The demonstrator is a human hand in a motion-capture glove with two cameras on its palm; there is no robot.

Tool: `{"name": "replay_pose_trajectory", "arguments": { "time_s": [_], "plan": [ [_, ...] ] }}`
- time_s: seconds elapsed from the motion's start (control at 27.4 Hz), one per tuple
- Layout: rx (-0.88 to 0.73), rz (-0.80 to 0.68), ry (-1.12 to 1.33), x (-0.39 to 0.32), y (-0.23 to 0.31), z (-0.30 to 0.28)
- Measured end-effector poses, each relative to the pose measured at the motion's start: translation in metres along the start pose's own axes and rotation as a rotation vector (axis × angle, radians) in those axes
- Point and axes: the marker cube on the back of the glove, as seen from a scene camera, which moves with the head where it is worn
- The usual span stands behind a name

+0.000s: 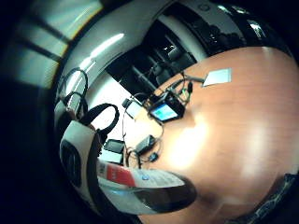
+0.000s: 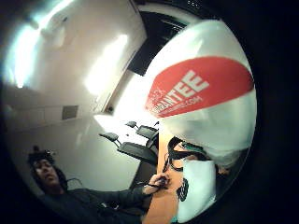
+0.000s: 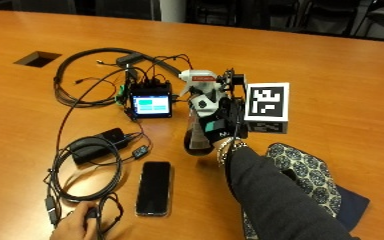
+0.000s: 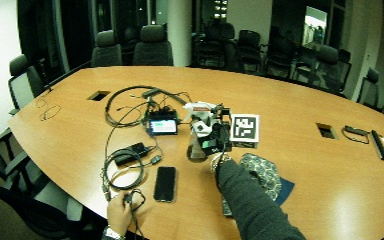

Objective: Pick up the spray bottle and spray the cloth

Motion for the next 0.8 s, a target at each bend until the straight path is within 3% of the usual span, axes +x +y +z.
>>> {"name": "replay_pose_trajectory", "arguments": {
  "time_s": [0.8],
  "plan": [
    [0.07,0.001,0.012,0.009,0.003,-0.005]
  ]
}}
